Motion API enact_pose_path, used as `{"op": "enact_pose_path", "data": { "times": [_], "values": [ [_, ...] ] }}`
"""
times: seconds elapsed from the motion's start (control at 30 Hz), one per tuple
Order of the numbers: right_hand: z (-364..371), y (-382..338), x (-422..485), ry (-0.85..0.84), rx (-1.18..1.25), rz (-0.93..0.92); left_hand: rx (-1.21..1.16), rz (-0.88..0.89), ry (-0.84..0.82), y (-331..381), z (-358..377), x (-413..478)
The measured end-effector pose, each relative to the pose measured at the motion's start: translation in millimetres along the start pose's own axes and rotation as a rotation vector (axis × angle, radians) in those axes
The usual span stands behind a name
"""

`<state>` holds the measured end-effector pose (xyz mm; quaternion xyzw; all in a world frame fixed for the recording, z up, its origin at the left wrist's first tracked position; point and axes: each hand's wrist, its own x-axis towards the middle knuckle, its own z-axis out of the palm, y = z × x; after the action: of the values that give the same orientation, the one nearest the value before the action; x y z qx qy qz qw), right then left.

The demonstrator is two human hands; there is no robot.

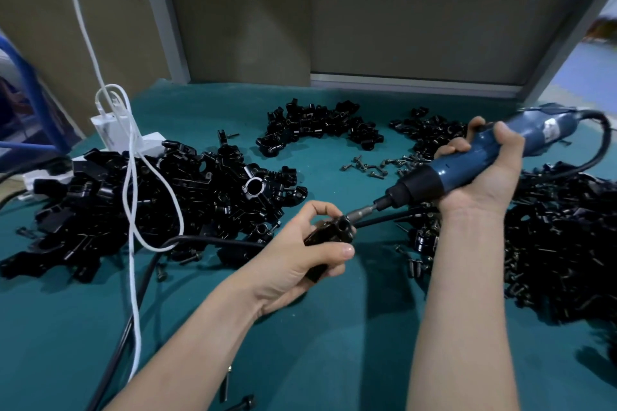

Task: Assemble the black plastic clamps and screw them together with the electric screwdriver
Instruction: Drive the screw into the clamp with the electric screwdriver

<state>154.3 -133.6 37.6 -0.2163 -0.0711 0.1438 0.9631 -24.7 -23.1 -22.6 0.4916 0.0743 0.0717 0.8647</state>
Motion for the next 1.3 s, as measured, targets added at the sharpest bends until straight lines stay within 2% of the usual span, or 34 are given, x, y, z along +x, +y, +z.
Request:
{"op": "enact_pose_path", "data": {
  "times": [0.13, 0.3, 0.47, 0.57, 0.63, 0.7, 0.8, 0.87, 1.13, 1.3],
  "values": [
    [-1, -5, 2, 0.055, -0.075, -0.014, 0.325, 0.156, 0.136, 0, 3, 2],
    [1, -7, 4, 0.123, -0.173, -0.059, 0.481, 0.285, 0.222, -7, 1, 3],
    [11, -5, 2, 0.23, -0.236, -0.105, 0.988, 0.53, 0.404, -16, -5, 3],
    [16, -5, 1, 0.268, -0.236, -0.152, 1.068, 0.667, 0.434, -12, -5, 1],
    [18, -8, 1, 0.266, -0.233, -0.158, 1.009, 0.627, 0.465, -10, -5, 3],
    [20, -9, 1, 0.254, -0.246, -0.151, 0.795, 0.452, 0.461, -7, -4, 4],
    [20, -7, -2, 0.218, -0.249, -0.134, 0.421, 0.21, 0.342, 3, -6, 2],
    [20, -6, -2, 0.189, -0.246, -0.093, 0.318, 0.134, 0.284, 9, -6, 0],
    [24, -7, -7, 0.008, -0.205, -0.009, 0.412, -0.012, 0.129, 15, -10, -3],
    [25, -2, -9, -0.074, -0.209, 0.032, 0.417, -0.035, 0.09, 13, -14, -1]
  ]
}}
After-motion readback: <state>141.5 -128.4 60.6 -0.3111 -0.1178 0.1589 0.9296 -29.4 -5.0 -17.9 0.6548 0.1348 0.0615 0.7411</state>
